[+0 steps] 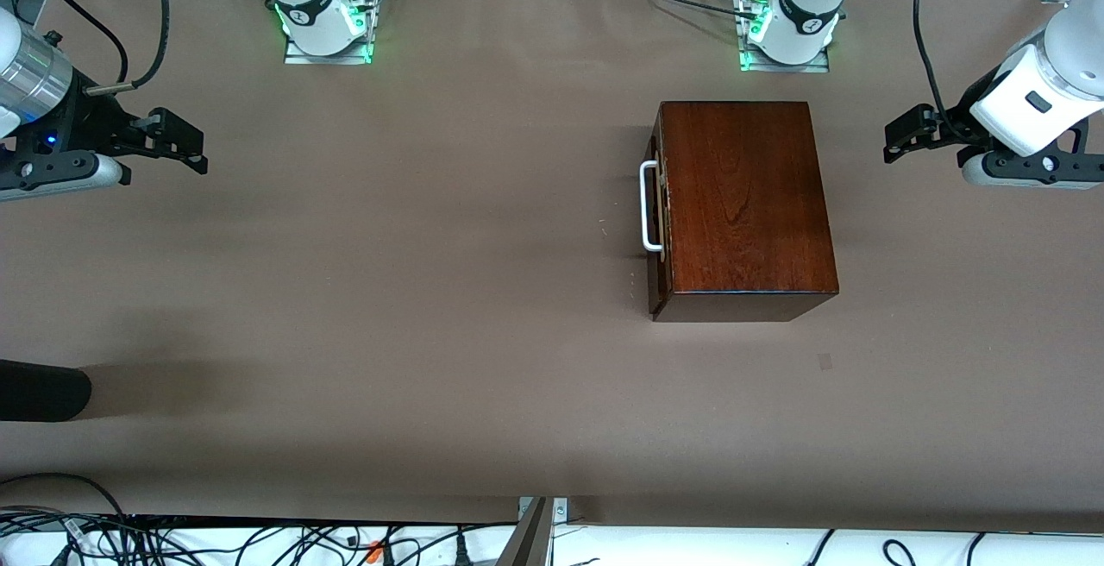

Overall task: Open drawer, take yellow block, close drawer
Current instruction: 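Move the left gripper over the box toward the white drawer handle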

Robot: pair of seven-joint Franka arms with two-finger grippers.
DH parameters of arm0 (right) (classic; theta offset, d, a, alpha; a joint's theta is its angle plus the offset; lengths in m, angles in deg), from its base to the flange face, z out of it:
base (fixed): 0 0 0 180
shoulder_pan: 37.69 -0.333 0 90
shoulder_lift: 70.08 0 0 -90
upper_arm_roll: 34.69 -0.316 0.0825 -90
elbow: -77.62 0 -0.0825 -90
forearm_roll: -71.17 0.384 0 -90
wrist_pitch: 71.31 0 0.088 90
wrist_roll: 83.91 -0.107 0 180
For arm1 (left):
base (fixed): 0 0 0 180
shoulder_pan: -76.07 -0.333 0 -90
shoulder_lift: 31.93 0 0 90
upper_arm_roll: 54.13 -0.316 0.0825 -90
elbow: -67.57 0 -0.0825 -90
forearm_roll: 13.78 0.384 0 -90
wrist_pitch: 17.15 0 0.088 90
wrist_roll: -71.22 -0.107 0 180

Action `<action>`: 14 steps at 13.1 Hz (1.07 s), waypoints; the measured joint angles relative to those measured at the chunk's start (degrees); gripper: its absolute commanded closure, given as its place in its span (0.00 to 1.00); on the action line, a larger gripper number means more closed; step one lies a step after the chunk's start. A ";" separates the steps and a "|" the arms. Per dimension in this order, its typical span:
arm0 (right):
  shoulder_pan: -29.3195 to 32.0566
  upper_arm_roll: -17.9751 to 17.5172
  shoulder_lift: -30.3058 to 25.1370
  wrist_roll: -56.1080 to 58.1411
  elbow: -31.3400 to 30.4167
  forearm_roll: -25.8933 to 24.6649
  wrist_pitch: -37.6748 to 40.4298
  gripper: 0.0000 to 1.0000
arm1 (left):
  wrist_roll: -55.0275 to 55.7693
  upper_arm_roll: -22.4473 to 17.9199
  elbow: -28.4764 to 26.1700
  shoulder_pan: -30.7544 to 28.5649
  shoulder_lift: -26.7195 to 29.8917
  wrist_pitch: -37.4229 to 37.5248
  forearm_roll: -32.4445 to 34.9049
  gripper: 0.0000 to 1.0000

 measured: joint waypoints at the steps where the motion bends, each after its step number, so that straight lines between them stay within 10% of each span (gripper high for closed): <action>1: 0.00 0.00 0.00 0.00 0.00 0.00 0.00 0.00 | -0.02 0.00 0.00 0.00 -0.16 0.50 0.00 0.00; 7: 0.01 0.02 0.00 0.00 0.00 0.00 0.00 0.00 | -0.75 1.19 0.02 2.51 -4.82 1.90 -1.58 0.00; 14: 0.01 0.02 0.00 0.00 0.01 0.00 0.00 0.00 | 17.85 2.53 0.16 20.00 -14.01 -8.07 -1.71 0.00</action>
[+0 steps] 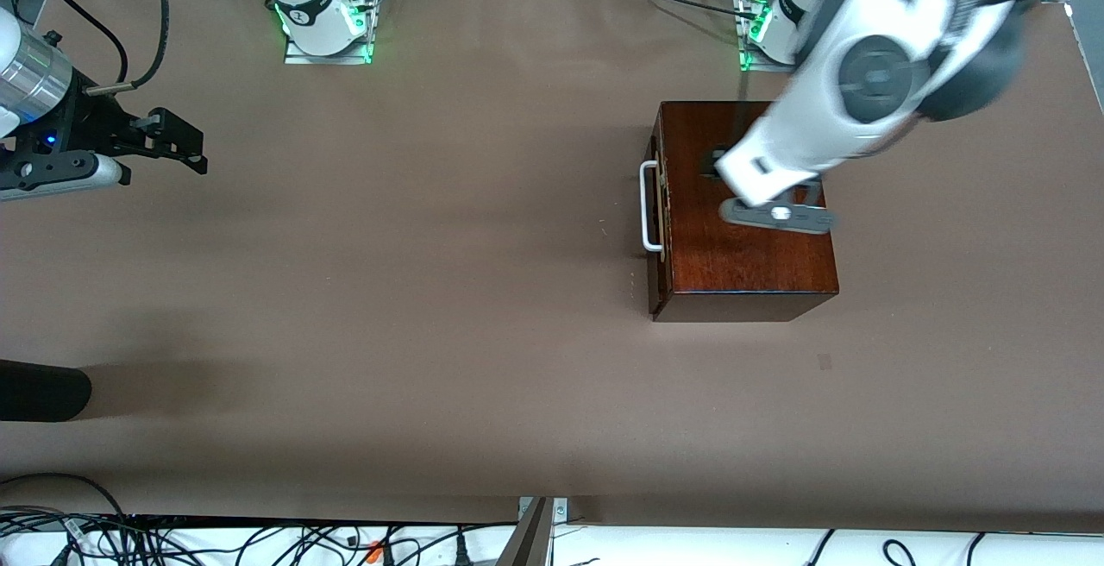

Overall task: Open drawer, take yellow block, close drawer
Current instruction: 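Move the left gripper over the box toward the white drawer handle, then hook the left gripper onto the white drawer handle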

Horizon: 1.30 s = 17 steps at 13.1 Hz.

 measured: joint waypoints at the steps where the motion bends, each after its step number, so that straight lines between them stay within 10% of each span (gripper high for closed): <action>1: 0.00 0.00 0.00 0.00 0.00 0.00 0.00 0.00 | 2.53 0.01 0.06 2.25 -1.36 -1.09 0.00 0.00; 10: 0.00 0.01 0.00 0.00 0.01 0.00 0.00 0.00 | 20.96 -0.12 6.63 19.90 -16.13 -3.39 17.94 0.00; 17: 0.00 0.01 0.00 0.00 0.02 0.00 0.00 0.00 | 23.36 -1.60 9.43 22.26 -21.27 -3.82 23.58 0.00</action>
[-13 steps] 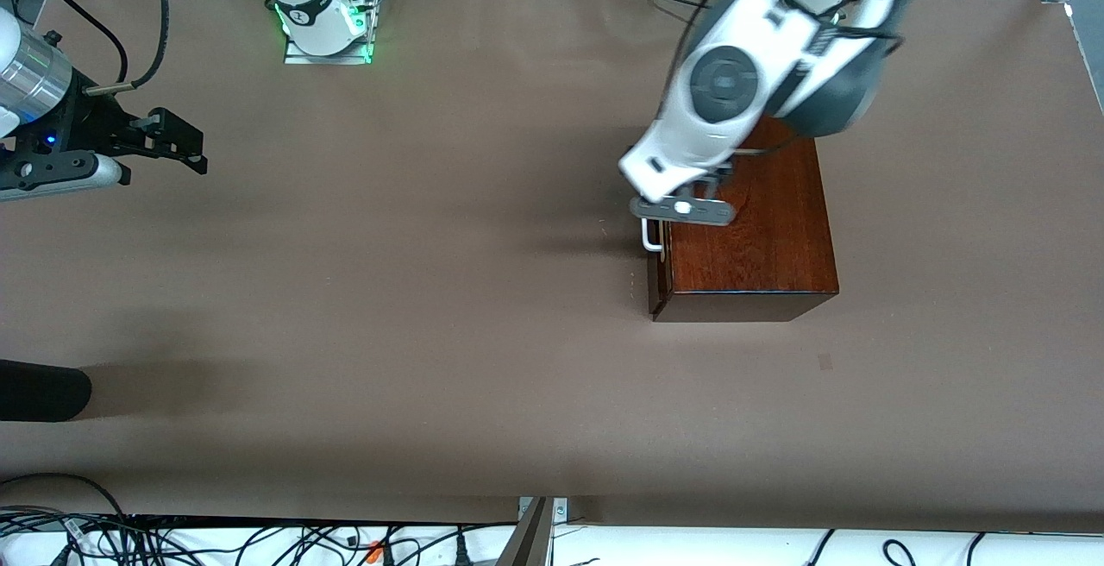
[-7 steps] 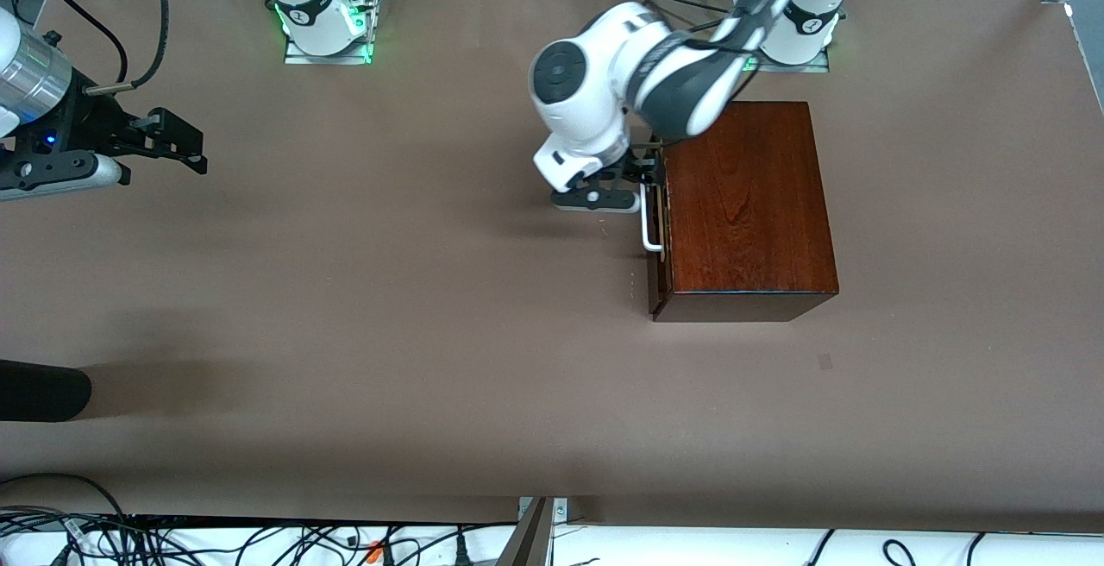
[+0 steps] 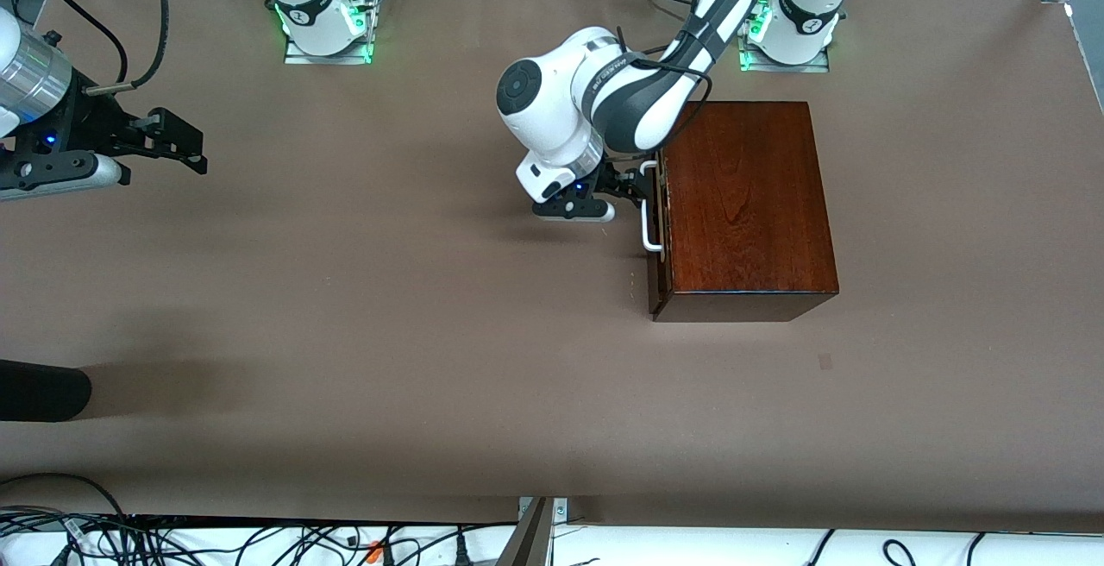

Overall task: Open drawer, take yellow block, close drawer
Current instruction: 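Hook the left gripper onto the white drawer handle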

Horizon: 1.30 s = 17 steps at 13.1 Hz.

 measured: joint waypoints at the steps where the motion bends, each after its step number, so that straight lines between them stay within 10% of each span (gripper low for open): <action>1: 0.00 0.00 0.00 0.00 0.00 0.00 0.00 0.00 | 0.00 -0.09 0.00 0.00 -0.41 0.00 0.93 0.00; 17: 0.00 0.02 0.00 0.00 0.00 0.00 0.00 0.00 | 6.29 -0.42 0.09 -0.03 -3.16 -0.73 1.49 0.00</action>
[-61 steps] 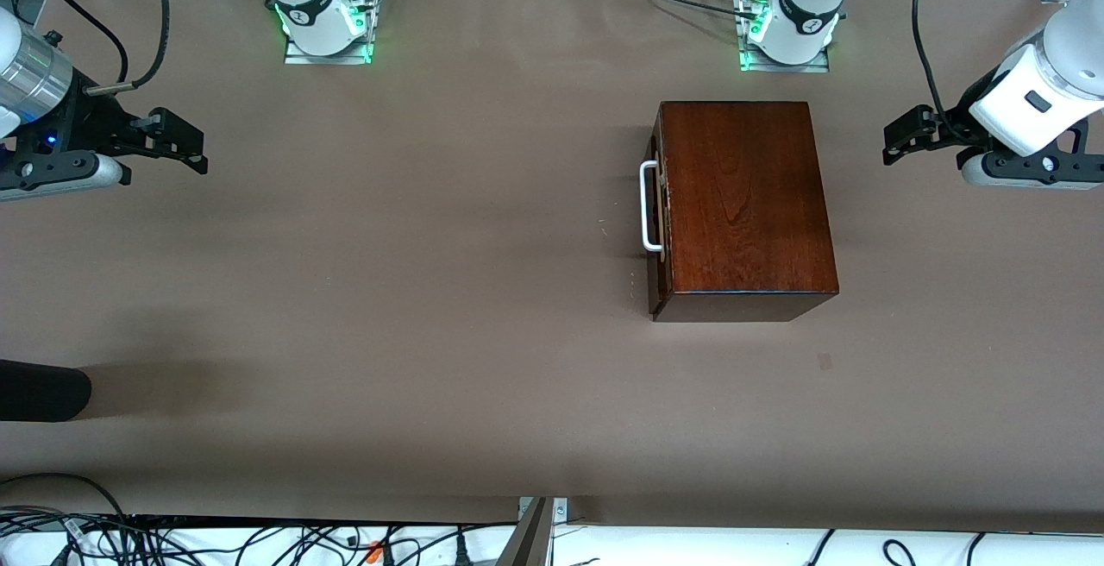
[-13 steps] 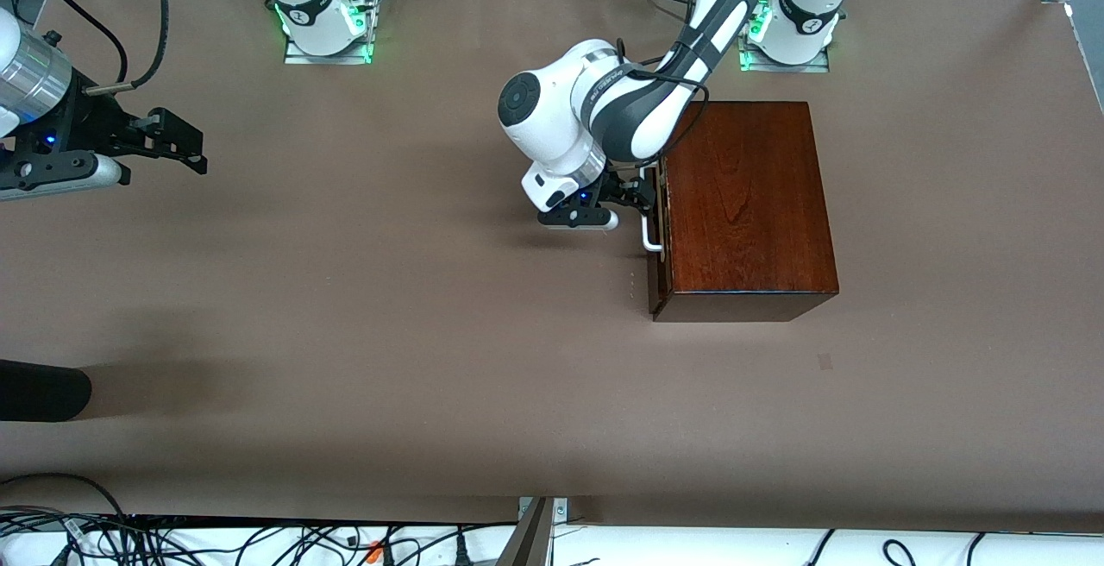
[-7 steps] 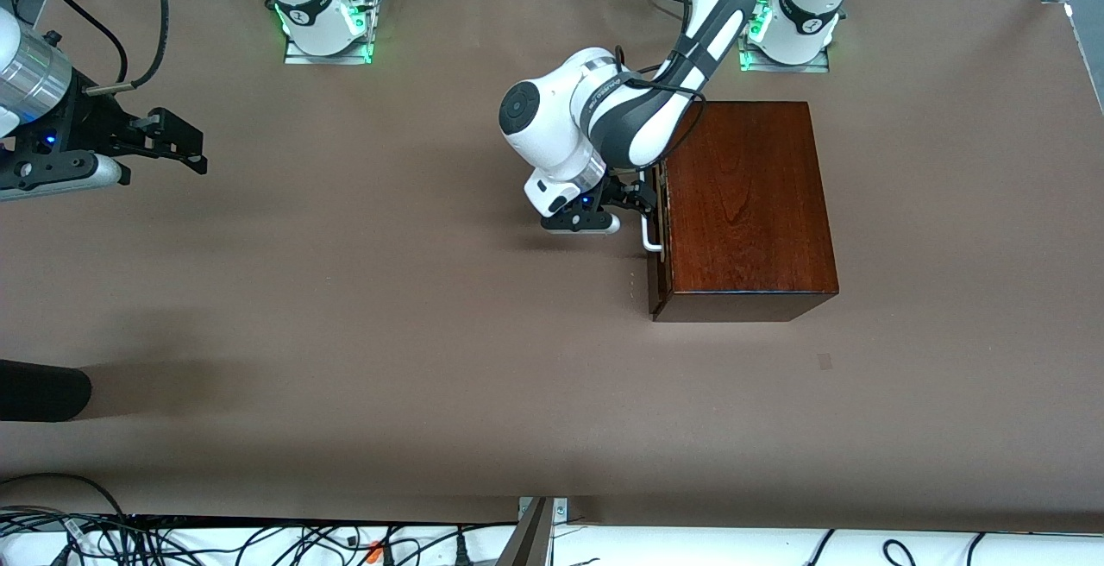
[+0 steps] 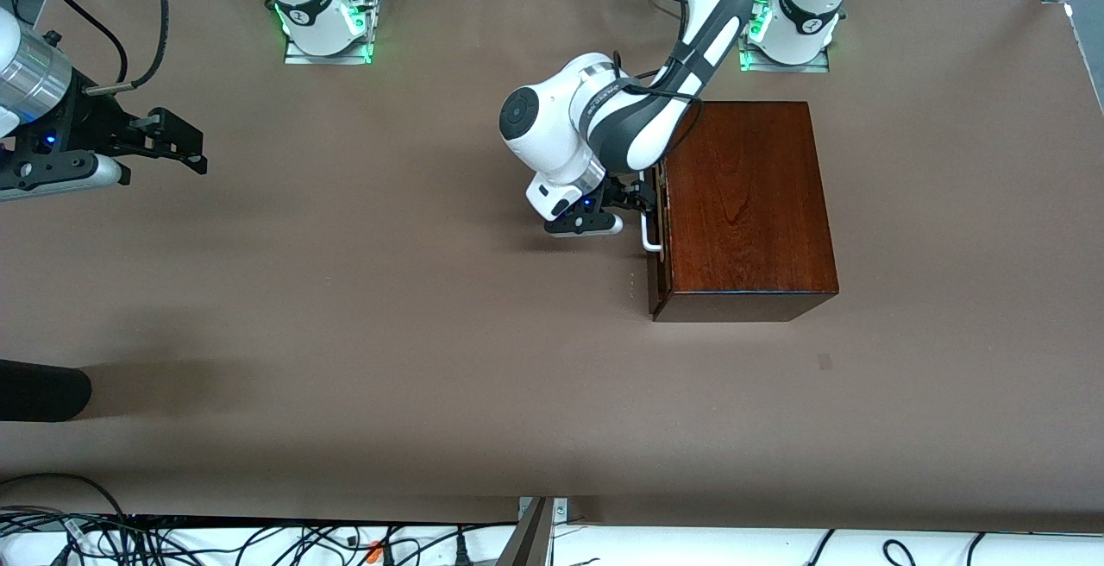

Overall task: Open drawer, take yellow block, close drawer
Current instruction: 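Hook the left gripper onto the white drawer handle, then pull the drawer open by its handle with the left gripper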

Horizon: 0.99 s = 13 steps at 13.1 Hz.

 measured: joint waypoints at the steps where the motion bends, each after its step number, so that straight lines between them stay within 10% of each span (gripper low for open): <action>1: 0.00 0.01 0.00 0.00 0.00 0.00 0.00 0.00 | 0.26 -0.47 0.23 -0.09 0.06 -0.27 -1.54 0.00; 13: 0.01 0.12 0.01 0.00 0.00 0.00 0.00 0.00 | 1.12 -0.49 1.95 0.42 -0.02 -7.36 -8.57 0.00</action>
